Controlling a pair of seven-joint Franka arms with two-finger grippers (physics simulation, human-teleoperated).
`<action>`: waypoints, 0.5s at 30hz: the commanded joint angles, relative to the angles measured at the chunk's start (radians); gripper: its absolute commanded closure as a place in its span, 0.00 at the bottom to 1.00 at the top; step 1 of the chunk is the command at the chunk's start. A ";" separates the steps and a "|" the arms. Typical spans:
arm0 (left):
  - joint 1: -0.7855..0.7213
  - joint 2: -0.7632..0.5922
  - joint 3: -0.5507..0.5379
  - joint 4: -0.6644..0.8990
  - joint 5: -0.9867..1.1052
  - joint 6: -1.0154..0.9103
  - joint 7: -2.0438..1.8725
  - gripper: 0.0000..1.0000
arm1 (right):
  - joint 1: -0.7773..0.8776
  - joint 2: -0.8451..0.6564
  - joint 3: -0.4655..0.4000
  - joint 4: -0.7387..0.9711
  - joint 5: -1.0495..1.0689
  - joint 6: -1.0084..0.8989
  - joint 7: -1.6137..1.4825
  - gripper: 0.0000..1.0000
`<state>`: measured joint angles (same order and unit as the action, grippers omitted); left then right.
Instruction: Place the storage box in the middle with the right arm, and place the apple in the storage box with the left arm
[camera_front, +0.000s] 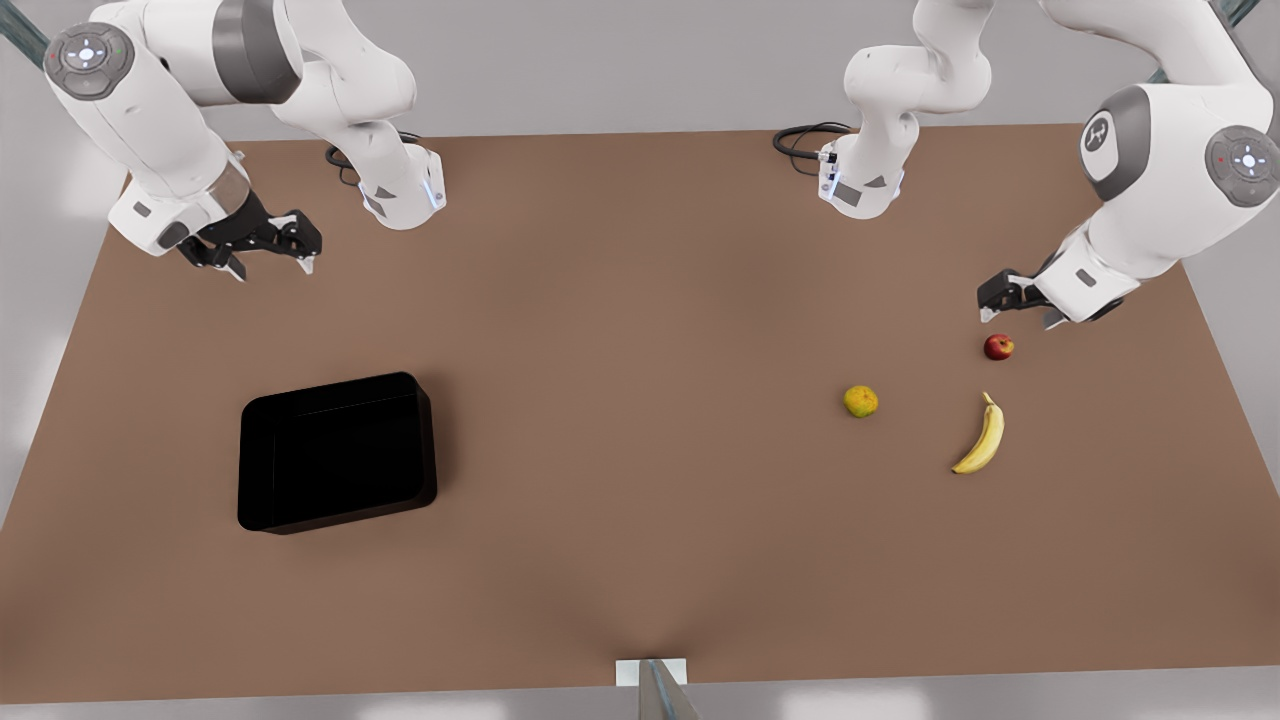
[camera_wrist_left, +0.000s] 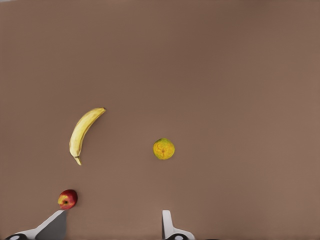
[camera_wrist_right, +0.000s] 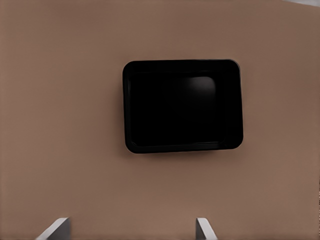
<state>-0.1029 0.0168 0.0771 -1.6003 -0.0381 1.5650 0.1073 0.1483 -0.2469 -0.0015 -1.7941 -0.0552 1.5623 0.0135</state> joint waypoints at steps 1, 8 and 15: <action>0.012 0.000 0.000 0.000 0.001 0.000 0.000 0.00 | 0.001 -0.002 0.000 -0.001 0.000 -0.001 0.000 0.00; 0.019 0.038 0.160 -0.055 -0.048 -0.057 -0.093 0.00 | -0.026 0.179 -0.041 0.007 -0.002 0.094 -0.020 0.00; 0.019 0.052 0.406 -0.441 -0.666 0.168 -0.821 0.00 | -0.243 0.425 -0.041 -0.002 0.002 0.228 -0.310 0.00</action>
<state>-0.1081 0.0766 0.5024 -2.0721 -0.5072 1.7573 -0.7185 -0.1106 0.1877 -0.0431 -1.7963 -0.0537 1.7970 -0.2960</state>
